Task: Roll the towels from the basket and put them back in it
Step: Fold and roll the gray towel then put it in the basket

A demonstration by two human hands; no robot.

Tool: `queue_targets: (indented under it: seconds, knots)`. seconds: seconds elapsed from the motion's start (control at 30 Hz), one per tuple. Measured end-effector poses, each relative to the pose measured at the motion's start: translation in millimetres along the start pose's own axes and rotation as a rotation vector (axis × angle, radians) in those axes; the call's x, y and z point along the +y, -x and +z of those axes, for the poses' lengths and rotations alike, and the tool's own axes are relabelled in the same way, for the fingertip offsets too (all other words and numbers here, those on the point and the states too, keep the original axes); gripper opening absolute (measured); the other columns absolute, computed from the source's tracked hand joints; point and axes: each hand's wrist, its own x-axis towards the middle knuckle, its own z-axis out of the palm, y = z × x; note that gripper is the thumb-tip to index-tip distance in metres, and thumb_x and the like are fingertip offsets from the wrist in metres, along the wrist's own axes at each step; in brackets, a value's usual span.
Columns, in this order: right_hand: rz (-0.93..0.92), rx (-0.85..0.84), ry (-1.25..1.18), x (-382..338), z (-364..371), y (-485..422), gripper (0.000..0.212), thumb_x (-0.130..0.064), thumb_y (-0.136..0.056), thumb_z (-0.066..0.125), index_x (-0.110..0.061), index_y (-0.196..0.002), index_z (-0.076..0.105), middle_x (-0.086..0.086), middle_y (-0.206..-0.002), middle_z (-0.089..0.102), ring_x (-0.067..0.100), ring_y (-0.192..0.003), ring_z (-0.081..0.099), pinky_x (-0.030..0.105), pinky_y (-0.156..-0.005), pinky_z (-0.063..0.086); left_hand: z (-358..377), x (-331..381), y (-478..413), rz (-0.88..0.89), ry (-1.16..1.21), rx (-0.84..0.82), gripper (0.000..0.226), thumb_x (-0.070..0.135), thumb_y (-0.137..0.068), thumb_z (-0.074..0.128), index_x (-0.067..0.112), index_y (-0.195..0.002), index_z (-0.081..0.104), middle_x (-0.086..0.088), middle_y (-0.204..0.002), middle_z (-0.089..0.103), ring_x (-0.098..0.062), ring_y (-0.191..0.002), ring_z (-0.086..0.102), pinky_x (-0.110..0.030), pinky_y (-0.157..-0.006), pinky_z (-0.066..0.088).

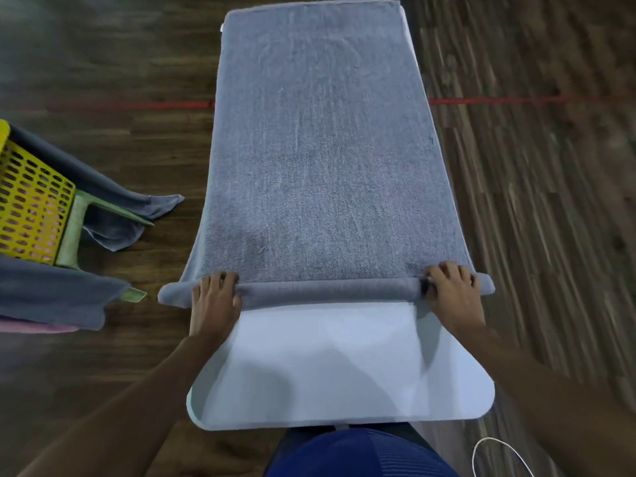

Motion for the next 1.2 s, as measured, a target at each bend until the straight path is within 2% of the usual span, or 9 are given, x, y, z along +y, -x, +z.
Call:
queue_targets:
  seconds: [0.1, 0.27, 0.47, 0.6, 0.67, 0.77, 0.87, 1.03, 1.2]
  knots:
    - [-0.099, 0.044, -0.061, -3, 1, 3, 0.024, -0.004, -0.075, 0.056, -0.005, -0.098, 0.062, 0.014, -0.095, 0.059, 0.039, -0.087, 0.055, 0.048, -0.077, 0.045, 3, 3, 3, 0.087, 0.050, 0.061, 0.026, 0.019, -0.080, 0.044, 0.007, -0.094, 0.063, -0.012, -0.094, 0.061, -0.035, -0.086, 0.057, -0.047, -0.075, 0.046]
    - [-0.150, -0.106, -0.020, -4, 7, 7, 0.044, -0.019, -0.071, 0.047, -0.005, -0.110, 0.061, 0.013, -0.102, 0.063, 0.036, -0.095, 0.059, 0.048, -0.087, 0.046, 11, 4, 15, 0.132, 0.035, -0.007, 0.047, 0.016, -0.071, 0.046, -0.002, -0.111, 0.063, -0.018, -0.107, 0.065, -0.035, -0.098, 0.060, -0.047, -0.092, 0.049]
    - [-0.114, -0.235, -0.010, 3, -15, -17, 0.036, -0.027, -0.078, 0.044, -0.013, -0.108, 0.059, 0.011, -0.095, 0.070, 0.034, -0.092, 0.064, 0.045, -0.082, 0.042, -7, 9, 0, 0.058, 0.047, -0.099, 0.034, 0.025, -0.078, 0.038, 0.008, -0.085, 0.066, -0.011, -0.081, 0.068, -0.033, -0.074, 0.063, -0.042, -0.074, 0.051]
    - [-0.064, -0.421, -0.005, 6, -25, -34, 0.026, -0.024, -0.091, 0.050, -0.017, -0.115, 0.059, 0.009, -0.122, 0.060, 0.031, -0.116, 0.051, 0.044, -0.098, 0.035, -8, 5, -6, -0.037, 0.136, -0.169, 0.038, 0.028, -0.083, 0.037, 0.006, -0.098, 0.065, -0.018, -0.091, 0.069, -0.037, -0.084, 0.064, -0.046, -0.080, 0.050]
    - [-0.044, -0.313, 0.058, 6, -21, -35, 0.028, -0.027, -0.090, 0.048, -0.015, -0.109, 0.064, 0.009, -0.124, 0.053, 0.032, -0.114, 0.045, 0.046, -0.096, 0.034, -7, 5, -10, -0.045, 0.149, -0.113, 0.035, 0.026, -0.082, 0.036, 0.006, -0.099, 0.060, -0.020, -0.093, 0.066, -0.039, -0.086, 0.060, -0.048, -0.079, 0.048]
    - [-0.085, -0.116, 0.092, 1, -14, -35, 0.033, -0.025, -0.078, 0.040, -0.010, -0.097, 0.062, 0.014, -0.104, 0.055, 0.035, -0.093, 0.049, 0.048, -0.079, 0.040, -7, 8, -13, 0.014, 0.073, 0.004, 0.030, 0.020, -0.079, 0.040, 0.008, -0.101, 0.057, -0.014, -0.098, 0.059, -0.036, -0.090, 0.054, -0.050, -0.079, 0.044]
    - [-0.142, -0.090, 0.054, -6, -17, -36, 0.033, -0.017, -0.079, 0.034, -0.007, -0.097, 0.060, 0.015, -0.092, 0.058, 0.038, -0.084, 0.055, 0.048, -0.072, 0.046, -5, 12, -13, 0.074, 0.051, 0.040, 0.037, 0.020, -0.074, 0.038, 0.005, -0.098, 0.062, -0.015, -0.095, 0.062, -0.038, -0.086, 0.058, -0.048, -0.076, 0.048]
    - [-0.204, -0.130, 0.062, -9, -14, -27, 0.046, -0.020, -0.068, 0.039, -0.005, -0.105, 0.062, 0.012, -0.098, 0.064, 0.036, -0.091, 0.060, 0.045, -0.083, 0.046, -3, 18, -5, 0.094, -0.012, -0.109, 0.049, 0.020, -0.066, 0.045, -0.002, -0.105, 0.065, -0.019, -0.099, 0.067, -0.038, -0.087, 0.064, -0.046, -0.080, 0.054]
    - [-0.160, -0.236, 0.062, -3, -21, -36, 0.040, -0.023, -0.072, 0.048, -0.010, -0.104, 0.068, 0.010, -0.096, 0.071, 0.033, -0.089, 0.066, 0.043, -0.084, 0.046, -7, 13, -11, 0.077, 0.033, -0.122, 0.038, 0.022, -0.074, 0.040, 0.002, -0.091, 0.068, -0.016, -0.083, 0.069, -0.037, -0.073, 0.065, -0.043, -0.071, 0.054]
